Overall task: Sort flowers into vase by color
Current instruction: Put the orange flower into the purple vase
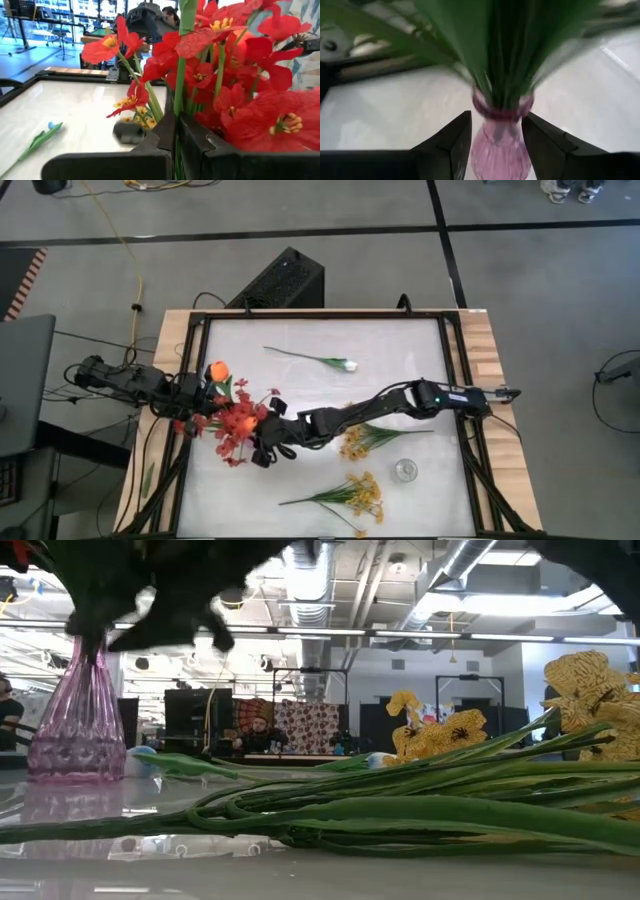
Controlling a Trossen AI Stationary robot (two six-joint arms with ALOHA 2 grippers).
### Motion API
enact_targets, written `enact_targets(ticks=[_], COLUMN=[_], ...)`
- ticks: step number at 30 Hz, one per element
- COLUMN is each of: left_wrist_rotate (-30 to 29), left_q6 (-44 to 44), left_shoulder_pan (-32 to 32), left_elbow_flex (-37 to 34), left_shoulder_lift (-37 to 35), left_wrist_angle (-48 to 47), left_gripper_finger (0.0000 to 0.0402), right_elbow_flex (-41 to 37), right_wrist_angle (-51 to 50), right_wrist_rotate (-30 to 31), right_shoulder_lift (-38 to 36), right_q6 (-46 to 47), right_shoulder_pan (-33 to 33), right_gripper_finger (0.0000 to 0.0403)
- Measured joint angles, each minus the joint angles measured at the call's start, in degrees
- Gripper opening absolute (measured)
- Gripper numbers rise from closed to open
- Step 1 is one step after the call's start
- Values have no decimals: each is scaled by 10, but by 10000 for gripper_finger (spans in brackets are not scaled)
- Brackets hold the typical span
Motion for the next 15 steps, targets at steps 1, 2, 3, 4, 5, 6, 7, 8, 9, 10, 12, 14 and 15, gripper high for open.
enact_targets(ticks=[1,2,3,4,5,6,7,8,9,10,12,14,15], left_wrist_rotate=[0,-1,-1,-1,-1,-1,-1,-1,-2,-4,-10,-11,-11], left_q6=[-1,-4,-9,-15,-20,-23,-24,-26,-27,-28,-28,-31,-35], left_shoulder_pan=[0,0,0,0,0,0,0,0,0,0,0,0,0], left_elbow_flex=[0,0,0,0,0,0,0,0,0,0,0,0,0], left_shoulder_lift=[0,0,0,0,0,0,0,0,0,0,0,0,0], left_wrist_angle=[0,0,0,0,0,0,0,0,0,0,0,0,0], left_gripper_finger=[0,0,0,0,0,0,0,0,0,0,0,0,0], right_elbow_flex=[-1,-1,-1,-1,-1,-1,-1,0,0,0,0,0,0], right_wrist_angle=[2,15,25,29,37,49,54,57,62,65,70,73,75], right_wrist_rotate=[-15,-23,-26,-27,-26,-23,-20,-20,-20,-20,-20,-18,-15], right_shoulder_lift=[6,14,18,19,19,19,18,17,17,17,17,17,18], right_q6=[3,3,3,0,-8,-13,-17,-23,-30,-39,-51,-54,-54], right_shoulder_pan=[-3,-6,-9,-11,-11,-11,-11,-11,-11,-10,-10,-11,-11], right_gripper_finger=[198,198,198,198,198,198,198,198,198,198,198,195,192])
